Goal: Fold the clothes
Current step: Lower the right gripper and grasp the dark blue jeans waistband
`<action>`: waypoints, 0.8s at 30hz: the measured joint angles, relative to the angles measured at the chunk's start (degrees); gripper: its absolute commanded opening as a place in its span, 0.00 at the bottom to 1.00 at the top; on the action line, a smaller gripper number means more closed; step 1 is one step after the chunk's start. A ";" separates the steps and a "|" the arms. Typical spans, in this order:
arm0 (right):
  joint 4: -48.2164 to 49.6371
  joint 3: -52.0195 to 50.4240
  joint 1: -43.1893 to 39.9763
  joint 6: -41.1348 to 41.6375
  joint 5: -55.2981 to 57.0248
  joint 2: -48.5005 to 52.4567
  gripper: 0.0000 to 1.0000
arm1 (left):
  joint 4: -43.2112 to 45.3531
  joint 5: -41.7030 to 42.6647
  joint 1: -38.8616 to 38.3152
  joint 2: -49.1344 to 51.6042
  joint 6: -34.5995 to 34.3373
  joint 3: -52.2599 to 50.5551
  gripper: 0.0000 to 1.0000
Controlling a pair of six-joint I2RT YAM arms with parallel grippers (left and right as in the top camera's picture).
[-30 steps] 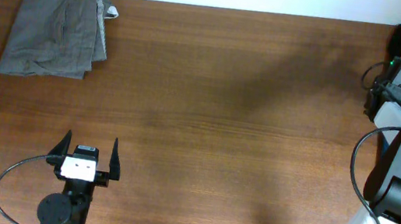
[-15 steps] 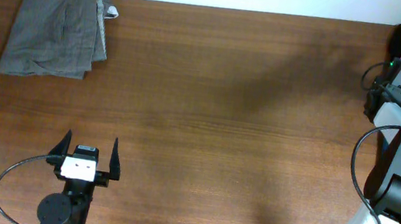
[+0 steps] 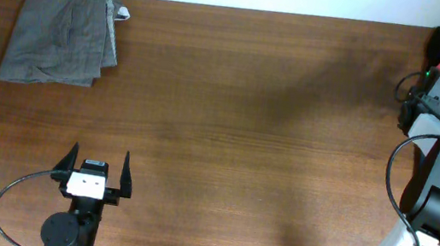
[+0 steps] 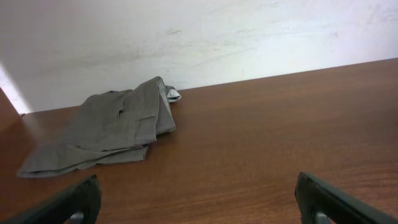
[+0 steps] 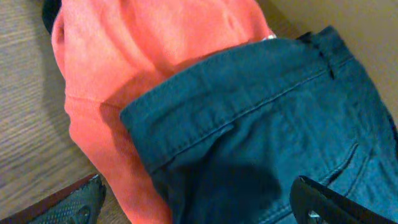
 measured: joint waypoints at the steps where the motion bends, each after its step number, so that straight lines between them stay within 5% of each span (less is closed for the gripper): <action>1: 0.37 0.00 0.00 0.02 0.00 0.28 0.99 | 0.00 0.00 0.00 0.00 0.00 0.00 0.99; 16: 0.94 0.00 -2.45 0.02 0.00 0.66 1.00 | 0.00 0.00 0.00 0.00 0.00 0.00 0.99; 20: 0.74 0.00 -2.62 -0.09 -0.02 0.83 0.89 | -0.02 0.00 0.00 0.00 0.00 0.00 0.99; 24: 0.11 0.00 -2.67 -0.24 0.15 0.96 0.63 | 0.00 0.00 0.00 0.00 0.00 0.00 0.99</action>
